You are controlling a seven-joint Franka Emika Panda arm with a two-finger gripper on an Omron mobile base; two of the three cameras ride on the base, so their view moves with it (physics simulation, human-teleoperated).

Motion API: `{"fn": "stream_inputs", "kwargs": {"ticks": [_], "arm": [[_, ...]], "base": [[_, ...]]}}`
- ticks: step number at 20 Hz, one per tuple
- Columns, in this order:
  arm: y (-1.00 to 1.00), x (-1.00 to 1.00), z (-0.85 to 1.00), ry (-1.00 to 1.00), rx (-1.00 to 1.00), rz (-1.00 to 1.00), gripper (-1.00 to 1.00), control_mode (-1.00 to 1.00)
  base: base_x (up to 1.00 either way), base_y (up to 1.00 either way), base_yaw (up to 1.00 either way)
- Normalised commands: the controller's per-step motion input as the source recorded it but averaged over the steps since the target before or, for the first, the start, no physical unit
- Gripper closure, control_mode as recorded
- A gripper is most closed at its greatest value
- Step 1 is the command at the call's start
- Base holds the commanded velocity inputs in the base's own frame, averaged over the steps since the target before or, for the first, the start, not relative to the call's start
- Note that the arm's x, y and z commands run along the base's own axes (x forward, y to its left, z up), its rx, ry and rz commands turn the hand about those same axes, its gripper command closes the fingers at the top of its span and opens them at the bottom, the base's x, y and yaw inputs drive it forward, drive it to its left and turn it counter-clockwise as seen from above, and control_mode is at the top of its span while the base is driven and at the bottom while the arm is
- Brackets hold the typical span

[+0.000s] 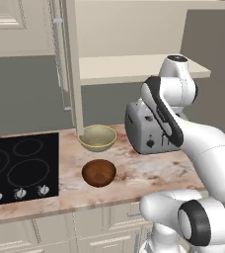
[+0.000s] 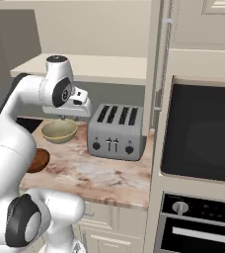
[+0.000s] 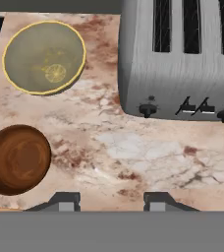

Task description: Pick up the bowls on the counter and stack them on top of one another in the open cabinet. Place the smaller bowl on top of the larger bowl.

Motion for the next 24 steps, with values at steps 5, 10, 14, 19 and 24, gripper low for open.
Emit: {"fn": "stream_inputs", "kwargs": {"ticks": [5,10,14,19,24], "arm": [[0.08,-0.23,-0.22,0.03,-0.04,0.0,-1.0,-1.0],[0.75,-0.52,-0.67,0.07,-0.22,0.0,-1.0,-1.0],[0.98,-0.15,-0.6,0.12,0.06,0.0,-1.0,-1.0],[0.61,-0.02,-0.65,0.15,0.21,0.0,-1.0,-1.0],[0.38,0.2,-0.85,0.15,0.09,-0.01,-1.0,-1.0]], "base": [[0.0,0.0,0.0],[0.0,0.0,0.0],[0.0,0.0,0.0],[0.0,0.0,0.0],[0.0,0.0,0.0]]}}
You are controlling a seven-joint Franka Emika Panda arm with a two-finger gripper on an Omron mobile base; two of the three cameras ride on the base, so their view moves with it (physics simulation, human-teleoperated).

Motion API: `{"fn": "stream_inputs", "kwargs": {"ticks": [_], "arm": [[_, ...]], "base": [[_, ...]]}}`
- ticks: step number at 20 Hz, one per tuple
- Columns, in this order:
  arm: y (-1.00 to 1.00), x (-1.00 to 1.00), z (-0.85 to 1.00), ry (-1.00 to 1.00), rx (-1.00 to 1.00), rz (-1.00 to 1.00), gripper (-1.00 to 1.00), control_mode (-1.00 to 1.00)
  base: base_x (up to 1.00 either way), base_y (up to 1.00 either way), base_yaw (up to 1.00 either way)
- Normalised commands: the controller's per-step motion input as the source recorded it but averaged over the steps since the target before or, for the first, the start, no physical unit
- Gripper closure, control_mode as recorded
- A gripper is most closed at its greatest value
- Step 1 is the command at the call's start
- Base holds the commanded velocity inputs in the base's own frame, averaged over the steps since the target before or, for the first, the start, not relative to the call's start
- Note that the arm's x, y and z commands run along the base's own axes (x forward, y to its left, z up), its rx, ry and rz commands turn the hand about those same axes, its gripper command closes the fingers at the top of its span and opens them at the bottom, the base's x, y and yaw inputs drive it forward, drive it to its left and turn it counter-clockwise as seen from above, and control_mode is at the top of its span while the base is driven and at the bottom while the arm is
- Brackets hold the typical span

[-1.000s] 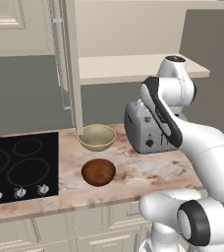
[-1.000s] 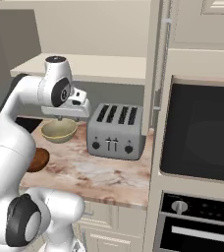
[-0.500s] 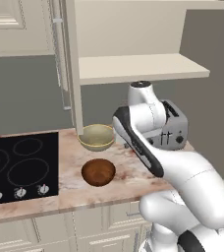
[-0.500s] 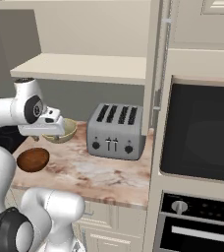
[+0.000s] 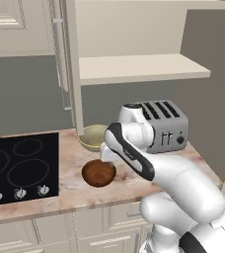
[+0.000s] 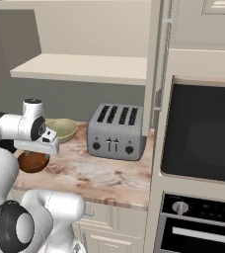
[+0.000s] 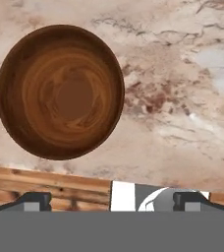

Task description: Pick up the bowls on the counter and stack them on top of one another in the open cabinet. Place the smaller bowl on top of the larger bowl.

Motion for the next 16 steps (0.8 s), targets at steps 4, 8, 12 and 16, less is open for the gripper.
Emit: {"fn": "stream_inputs", "kwargs": {"ticks": [4,8,12,16], "arm": [[0.14,0.27,-0.57,0.09,0.0,0.0,-1.0,-1.0],[0.0,0.37,-0.47,0.02,0.0,0.0,-1.0,-1.0],[0.0,0.29,-0.3,0.0,0.0,-0.02,-1.0,-1.0],[0.0,0.39,-0.31,0.0,0.0,-0.03,-1.0,-1.0]], "base": [[0.0,0.0,0.0],[0.0,0.0,0.0],[0.0,0.0,0.0],[0.0,0.0,0.0]]}}
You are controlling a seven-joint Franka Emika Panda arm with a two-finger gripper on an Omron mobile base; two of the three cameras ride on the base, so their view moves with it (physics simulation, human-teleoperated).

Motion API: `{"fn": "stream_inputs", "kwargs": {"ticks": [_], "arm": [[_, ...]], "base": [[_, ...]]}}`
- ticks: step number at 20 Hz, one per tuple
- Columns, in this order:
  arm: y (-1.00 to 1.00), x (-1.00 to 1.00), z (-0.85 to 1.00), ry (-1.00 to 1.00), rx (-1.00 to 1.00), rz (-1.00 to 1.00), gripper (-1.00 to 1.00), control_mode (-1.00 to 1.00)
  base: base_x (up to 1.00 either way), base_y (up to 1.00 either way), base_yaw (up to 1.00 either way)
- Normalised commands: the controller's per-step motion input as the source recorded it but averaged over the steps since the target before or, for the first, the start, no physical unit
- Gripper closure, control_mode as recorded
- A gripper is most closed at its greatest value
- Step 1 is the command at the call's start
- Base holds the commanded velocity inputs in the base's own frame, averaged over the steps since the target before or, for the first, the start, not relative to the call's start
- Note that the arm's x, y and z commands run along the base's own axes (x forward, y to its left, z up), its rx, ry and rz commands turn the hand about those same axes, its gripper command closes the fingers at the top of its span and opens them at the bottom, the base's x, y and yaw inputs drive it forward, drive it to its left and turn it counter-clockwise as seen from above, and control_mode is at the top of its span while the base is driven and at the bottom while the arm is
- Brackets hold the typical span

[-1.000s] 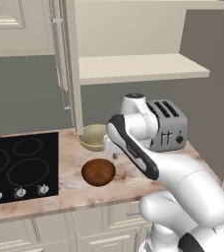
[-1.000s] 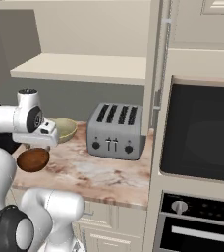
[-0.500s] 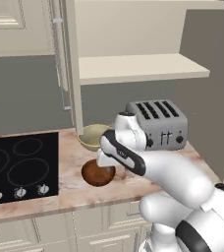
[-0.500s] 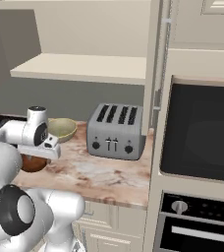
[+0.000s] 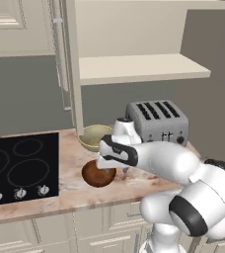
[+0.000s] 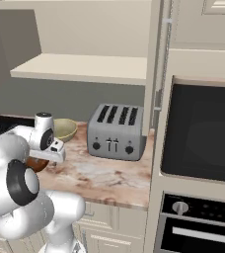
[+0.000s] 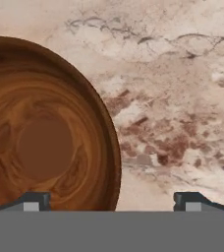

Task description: Pick up the bowls on the counter and stack them on top of one another in the open cabinet. Place the smaller bowl on top of the larger bowl.

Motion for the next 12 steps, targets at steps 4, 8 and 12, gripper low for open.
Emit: {"fn": "stream_inputs", "kwargs": {"ticks": [4,8,12], "arm": [[0.01,0.51,-0.27,0.0,0.0,-0.01,-1.0,-1.0],[0.11,0.46,-0.28,0.0,0.0,-0.01,-1.0,-1.0],[0.32,0.09,-0.1,0.0,-0.02,-0.05,-1.0,-1.0]], "base": [[0.0,0.0,0.0],[0.0,0.0,0.0],[0.0,0.0,0.0]]}}
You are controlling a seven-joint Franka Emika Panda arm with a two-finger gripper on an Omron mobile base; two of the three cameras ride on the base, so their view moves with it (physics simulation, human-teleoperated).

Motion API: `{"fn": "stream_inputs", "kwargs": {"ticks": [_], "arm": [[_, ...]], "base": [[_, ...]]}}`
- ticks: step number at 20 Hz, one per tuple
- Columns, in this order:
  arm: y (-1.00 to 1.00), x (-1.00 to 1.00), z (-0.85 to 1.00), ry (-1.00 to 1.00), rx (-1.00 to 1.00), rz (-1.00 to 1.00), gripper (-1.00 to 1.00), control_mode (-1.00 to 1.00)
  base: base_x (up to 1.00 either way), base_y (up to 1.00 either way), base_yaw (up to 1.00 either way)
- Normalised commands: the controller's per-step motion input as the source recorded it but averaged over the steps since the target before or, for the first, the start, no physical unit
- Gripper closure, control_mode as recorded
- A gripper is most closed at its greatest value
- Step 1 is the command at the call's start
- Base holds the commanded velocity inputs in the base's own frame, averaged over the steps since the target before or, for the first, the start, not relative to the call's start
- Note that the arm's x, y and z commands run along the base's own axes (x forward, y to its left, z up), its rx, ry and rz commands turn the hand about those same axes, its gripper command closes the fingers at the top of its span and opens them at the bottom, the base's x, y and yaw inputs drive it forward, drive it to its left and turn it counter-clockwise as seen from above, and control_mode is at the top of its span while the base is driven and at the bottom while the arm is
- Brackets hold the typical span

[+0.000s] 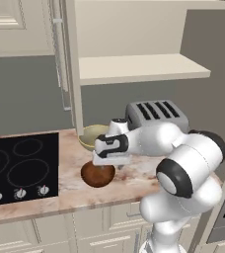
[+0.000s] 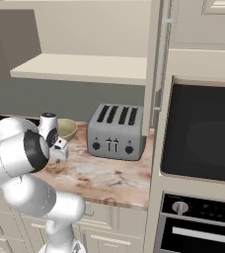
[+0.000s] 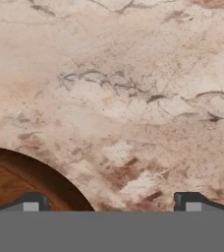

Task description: Pick up the bowls on the counter and stack them on top of one another in the open cabinet. Place the smaller bowl on top of the larger bowl.

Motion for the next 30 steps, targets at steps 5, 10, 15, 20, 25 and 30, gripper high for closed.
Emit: {"fn": "stream_inputs", "kwargs": {"ticks": [5,10,15,20,25,30], "arm": [[0.38,0.0,-0.09,0.0,-0.01,-0.08,1.0,-1.0],[0.15,-0.09,-0.01,0.0,0.0,-0.13,1.0,-1.0],[0.0,-0.6,0.03,-0.05,0.0,-0.18,1.0,-1.0],[-0.15,-0.94,0.38,-0.1,0.04,-0.25,1.0,-1.0],[-0.16,-0.63,0.98,-0.15,0.0,-0.29,1.0,-1.0],[-0.3,-0.09,1.0,-0.1,-0.02,-0.27,1.0,-1.0]], "base": [[0.0,0.0,0.0],[0.0,0.0,0.0],[0.0,0.0,0.0],[0.0,0.0,0.0],[0.0,0.0,0.0],[0.0,0.0,0.0]]}}
